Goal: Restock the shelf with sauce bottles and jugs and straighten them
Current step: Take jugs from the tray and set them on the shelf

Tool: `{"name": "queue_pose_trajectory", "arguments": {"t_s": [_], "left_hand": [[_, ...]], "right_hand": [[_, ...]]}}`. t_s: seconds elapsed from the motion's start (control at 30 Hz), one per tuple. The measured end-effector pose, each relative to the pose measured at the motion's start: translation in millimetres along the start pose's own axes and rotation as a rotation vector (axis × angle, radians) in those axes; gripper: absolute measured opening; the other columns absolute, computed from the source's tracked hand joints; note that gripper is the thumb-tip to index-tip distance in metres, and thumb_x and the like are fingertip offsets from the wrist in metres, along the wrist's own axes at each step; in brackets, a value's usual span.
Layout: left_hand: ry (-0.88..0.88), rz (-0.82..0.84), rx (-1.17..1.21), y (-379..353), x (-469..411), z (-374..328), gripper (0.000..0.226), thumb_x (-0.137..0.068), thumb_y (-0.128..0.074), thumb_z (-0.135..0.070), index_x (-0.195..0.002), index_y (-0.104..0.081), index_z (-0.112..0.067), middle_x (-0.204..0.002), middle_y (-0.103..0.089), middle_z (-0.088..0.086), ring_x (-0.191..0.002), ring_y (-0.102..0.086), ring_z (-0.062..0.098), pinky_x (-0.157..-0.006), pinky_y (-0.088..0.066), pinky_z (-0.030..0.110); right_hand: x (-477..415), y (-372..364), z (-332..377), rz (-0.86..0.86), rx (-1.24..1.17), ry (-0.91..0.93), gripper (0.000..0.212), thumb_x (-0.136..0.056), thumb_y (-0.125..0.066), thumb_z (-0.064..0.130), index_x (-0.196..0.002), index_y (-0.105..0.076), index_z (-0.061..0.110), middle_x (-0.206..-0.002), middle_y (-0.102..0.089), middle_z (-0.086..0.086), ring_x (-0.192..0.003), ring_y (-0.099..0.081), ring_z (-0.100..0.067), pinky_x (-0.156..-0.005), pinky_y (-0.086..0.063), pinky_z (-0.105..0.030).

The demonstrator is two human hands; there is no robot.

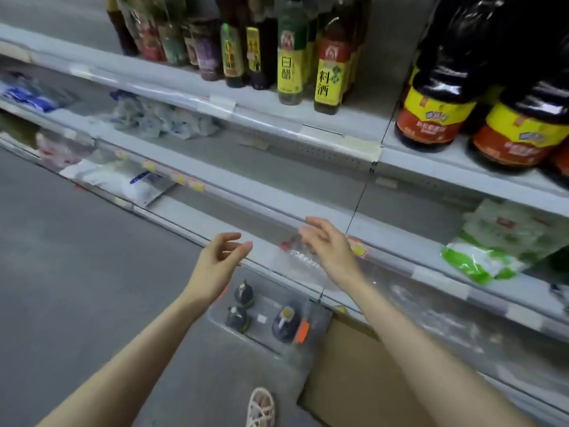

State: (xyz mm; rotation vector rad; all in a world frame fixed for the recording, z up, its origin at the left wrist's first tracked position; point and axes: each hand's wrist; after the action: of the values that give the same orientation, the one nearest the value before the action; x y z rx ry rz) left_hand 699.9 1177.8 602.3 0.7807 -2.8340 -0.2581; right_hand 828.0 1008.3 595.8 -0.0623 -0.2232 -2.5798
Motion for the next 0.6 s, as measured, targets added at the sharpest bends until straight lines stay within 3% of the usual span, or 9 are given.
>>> {"name": "queue_pose_trajectory", "arguments": {"t_s": [0.1,0.17,0.27,0.37,0.47,0.6], "left_hand": [[0.134,0.043,-0.026,7,-51,59,0.022,-0.090,-0.065,-0.028,-0.109,-0.059,-0.018,-0.100,-0.066,0.005,-0.093,-0.062,0.018,-0.078,-0.049,0.025],[0.196,0.076,-0.052,10,-84,100,0.018,-0.091,-0.062,-0.023,-0.108,-0.059,-0.015,-0.096,-0.065,0.003,-0.087,-0.062,0.016,-0.071,-0.048,0.020],[0.306,0.118,-0.076,2,-116,160,0.007,-0.092,-0.062,-0.017,-0.098,-0.060,-0.015,-0.086,-0.064,0.005,-0.080,-0.059,0.016,-0.067,-0.046,0.019],[0.427,0.184,-0.095,-11,-140,222,0.010,-0.091,-0.063,-0.017,-0.097,-0.060,-0.010,-0.086,-0.062,0.012,-0.083,-0.057,0.020,-0.068,-0.042,0.024],[0.503,0.210,-0.112,-27,-168,283,0.010,-0.091,-0.063,-0.018,-0.094,-0.062,-0.008,-0.080,-0.061,0.006,-0.079,-0.056,0.016,-0.064,-0.041,0.022],[0.589,0.288,-0.132,-49,-200,369,0.008,-0.091,-0.064,-0.021,-0.089,-0.061,-0.014,-0.076,-0.061,0.000,-0.076,-0.057,0.013,-0.069,-0.043,0.027]], "right_hand": [[-36,-32,-68,-0.043,-0.009,-0.150,0.020,-0.092,-0.061,0.028,-0.111,-0.057,0.022,-0.107,-0.066,-0.003,-0.093,-0.062,-0.010,-0.077,-0.044,-0.014],[-53,-52,-116,-0.106,-0.016,-0.260,0.021,-0.091,-0.063,0.030,-0.110,-0.057,0.023,-0.102,-0.067,0.001,-0.093,-0.063,-0.012,-0.079,-0.046,-0.017],[-69,-73,-179,-0.165,0.005,-0.393,0.013,-0.093,-0.062,0.025,-0.103,-0.058,0.018,-0.083,-0.065,0.008,-0.079,-0.063,-0.003,-0.072,-0.046,-0.016],[-76,-96,-246,-0.219,0.021,-0.530,0.011,-0.093,-0.062,0.025,-0.099,-0.061,0.016,-0.072,-0.062,0.009,-0.074,-0.061,-0.007,-0.071,-0.045,-0.020],[-89,-117,-314,-0.296,0.014,-0.632,0.008,-0.091,-0.064,0.028,-0.084,-0.061,0.028,-0.071,-0.061,0.008,-0.072,-0.058,-0.013,-0.076,-0.045,-0.034],[-102,-139,-402,-0.362,-0.004,-0.763,0.014,-0.091,-0.065,0.028,-0.078,-0.060,0.029,-0.074,-0.063,0.008,-0.076,-0.059,-0.012,-0.082,-0.046,-0.036]]}}
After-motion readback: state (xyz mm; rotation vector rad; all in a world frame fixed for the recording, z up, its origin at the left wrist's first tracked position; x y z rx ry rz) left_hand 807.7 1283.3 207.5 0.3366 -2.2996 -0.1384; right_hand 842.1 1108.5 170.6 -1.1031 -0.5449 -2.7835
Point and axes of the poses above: each hand's wrist, its own x-axis away from the middle knuckle, its own y-axis out of the back of the hand, z = x × y
